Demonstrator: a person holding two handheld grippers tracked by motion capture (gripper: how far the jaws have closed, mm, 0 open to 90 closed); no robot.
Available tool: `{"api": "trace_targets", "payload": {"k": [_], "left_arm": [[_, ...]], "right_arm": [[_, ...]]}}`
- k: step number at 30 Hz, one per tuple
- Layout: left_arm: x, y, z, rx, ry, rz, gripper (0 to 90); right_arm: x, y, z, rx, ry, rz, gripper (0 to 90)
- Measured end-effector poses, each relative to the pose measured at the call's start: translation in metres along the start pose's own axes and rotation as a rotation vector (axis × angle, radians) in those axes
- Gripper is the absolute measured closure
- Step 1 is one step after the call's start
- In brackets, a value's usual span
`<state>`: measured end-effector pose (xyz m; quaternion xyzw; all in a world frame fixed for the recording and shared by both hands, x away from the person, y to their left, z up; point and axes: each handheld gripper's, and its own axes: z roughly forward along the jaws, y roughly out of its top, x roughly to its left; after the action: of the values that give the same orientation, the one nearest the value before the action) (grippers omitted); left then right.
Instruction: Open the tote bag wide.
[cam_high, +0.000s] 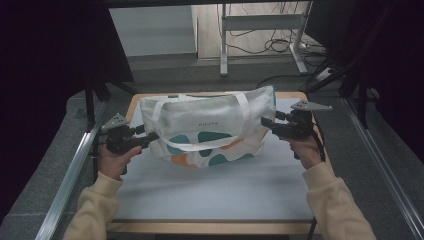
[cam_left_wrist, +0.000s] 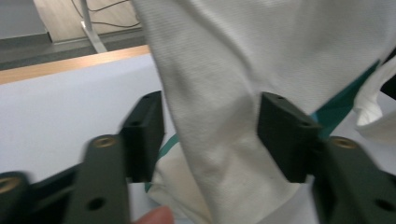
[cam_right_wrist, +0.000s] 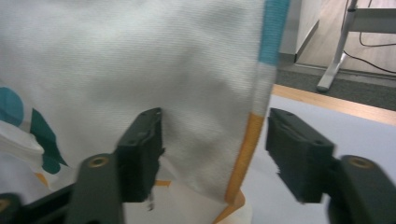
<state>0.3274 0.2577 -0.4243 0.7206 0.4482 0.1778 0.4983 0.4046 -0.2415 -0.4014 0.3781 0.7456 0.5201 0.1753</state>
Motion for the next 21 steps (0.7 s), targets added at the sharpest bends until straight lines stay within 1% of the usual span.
{"api": "trace_targets", "payload": {"k": [1,2,3,4,6,7,8,9,10,12,13,14,15,16,17,19,21], "left_arm": [[0.000,0.000,0.000,0.000,0.000,0.000,49.5],[-0.002,0.000,0.000,0.004,0.020,0.016,53.8],[-0.003,0.000,0.000,0.008,0.039,0.028,53.8],[-0.005,-0.001,0.000,0.006,0.056,0.033,61.5],[-0.006,-0.001,-0.001,-0.005,0.058,0.035,68.5],[-0.006,-0.001,-0.001,-0.005,0.058,0.035,71.9],[-0.006,-0.001,-0.003,-0.013,0.056,0.043,74.5],[-0.006,-0.001,-0.003,-0.013,0.056,0.043,75.9],[-0.006,-0.001,-0.004,-0.017,0.054,0.046,75.9],[-0.006,-0.001,-0.005,-0.026,0.049,0.045,78.9],[-0.007,-0.001,-0.007,-0.031,0.046,0.049,80.3],[-0.007,-0.001,-0.008,-0.035,0.047,0.053,80.6],[-0.007,-0.001,-0.008,-0.035,0.047,0.053,81.0],[-0.008,-0.002,-0.011,-0.047,0.045,0.060,81.3],[-0.008,-0.002,-0.011,-0.047,0.045,0.060,81.4],[-0.010,-0.005,-0.015,-0.060,0.041,0.065,81.6],[-0.010,-0.007,-0.015,-0.061,0.038,0.065,81.6]], "right_arm": [[0.001,0.000,0.001,0.001,0.001,-0.003,44.7],[0.002,0.000,0.001,0.006,-0.003,-0.007,48.2],[0.002,0.000,0.001,0.006,-0.003,-0.007,48.2],[0.004,0.000,0.002,0.015,-0.028,-0.022,57.0],[0.004,0.000,0.001,0.014,-0.044,-0.034,64.0],[0.004,0.000,0.001,0.014,-0.044,-0.034,64.0],[0.002,0.001,-0.001,0.007,-0.043,-0.031,70.0],[0.002,0.001,-0.001,0.007,-0.043,-0.031,70.0],[0.002,0.001,-0.001,0.004,-0.044,-0.031,72.2],[0.002,0.001,-0.003,-0.005,-0.048,-0.030,77.8],[0.003,0.001,-0.005,-0.015,-0.049,-0.041,82.2],[0.004,0.001,-0.006,-0.023,-0.049,-0.047,83.5],[0.004,0.001,-0.006,-0.023,-0.049,-0.047,83.5],[0.007,0.000,-0.010,-0.039,-0.055,-0.066,84.9],[0.007,0.000,-0.010,-0.039,-0.055,-0.066,84.9],[0.011,-0.003,-0.015,-0.060,-0.064,-0.099,85.4],[0.012,-0.005,-0.017,-0.060,-0.063,-0.102,85.5]]}}
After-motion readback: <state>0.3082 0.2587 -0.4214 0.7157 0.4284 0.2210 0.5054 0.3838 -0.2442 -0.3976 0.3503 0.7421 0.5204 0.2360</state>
